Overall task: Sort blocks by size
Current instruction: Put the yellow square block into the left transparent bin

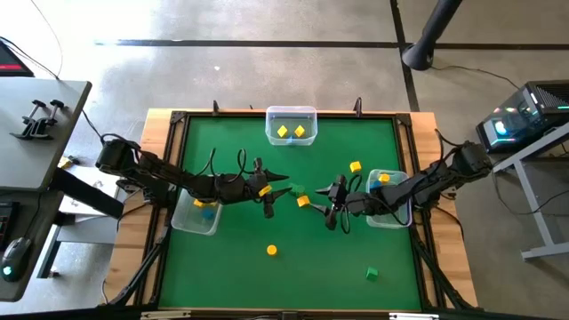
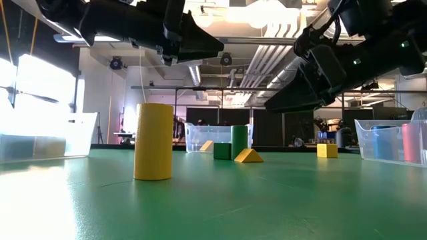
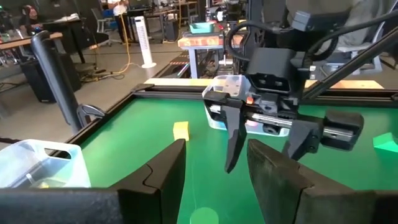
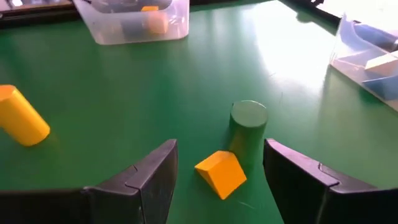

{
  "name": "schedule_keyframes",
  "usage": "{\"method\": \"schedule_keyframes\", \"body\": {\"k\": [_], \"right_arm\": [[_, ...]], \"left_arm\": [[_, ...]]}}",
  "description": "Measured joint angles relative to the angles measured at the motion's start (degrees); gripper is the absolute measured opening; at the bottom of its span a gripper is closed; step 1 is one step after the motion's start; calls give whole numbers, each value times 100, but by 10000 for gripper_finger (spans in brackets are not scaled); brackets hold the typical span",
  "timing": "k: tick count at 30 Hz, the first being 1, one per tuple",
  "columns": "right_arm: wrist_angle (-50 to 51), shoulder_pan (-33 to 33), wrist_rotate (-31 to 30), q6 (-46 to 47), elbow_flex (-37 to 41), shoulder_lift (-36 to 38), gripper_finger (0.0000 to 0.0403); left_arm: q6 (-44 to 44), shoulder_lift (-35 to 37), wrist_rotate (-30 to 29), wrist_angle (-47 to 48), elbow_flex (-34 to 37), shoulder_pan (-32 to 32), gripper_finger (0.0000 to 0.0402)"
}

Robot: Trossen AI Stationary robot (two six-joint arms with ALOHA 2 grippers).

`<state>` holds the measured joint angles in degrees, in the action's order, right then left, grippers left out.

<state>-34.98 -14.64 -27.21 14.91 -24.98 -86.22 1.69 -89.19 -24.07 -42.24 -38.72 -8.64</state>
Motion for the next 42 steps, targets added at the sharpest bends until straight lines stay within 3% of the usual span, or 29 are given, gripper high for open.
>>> {"method": "schedule_keyframes", "body": {"k": [10, 13, 21, 27, 38, 42], "right_arm": [[2478, 583, 353, -250, -518, 1209, 227], [3296, 921, 839, -64, -705, 1430, 227], [4334, 1568, 1301, 272, -847, 1476, 227], [5202, 2351, 2315, 115, -1151, 1469, 227], [6717, 2983, 2310, -2654, -1838, 1456, 227], [6981, 3090, 1879, -3115, -1708, 1371, 227]], "left_arm": [[-165, -2, 3, 107, 0, 0, 156], [-164, -2, 6, 107, 0, 0, 156], [-213, -4, 8, 139, 0, 0, 156], [-208, -4, 8, 133, 0, 28, 156], [-297, -4, 10, 129, 0, 81, 156], [-301, -4, 10, 136, 0, 81, 156]]}}
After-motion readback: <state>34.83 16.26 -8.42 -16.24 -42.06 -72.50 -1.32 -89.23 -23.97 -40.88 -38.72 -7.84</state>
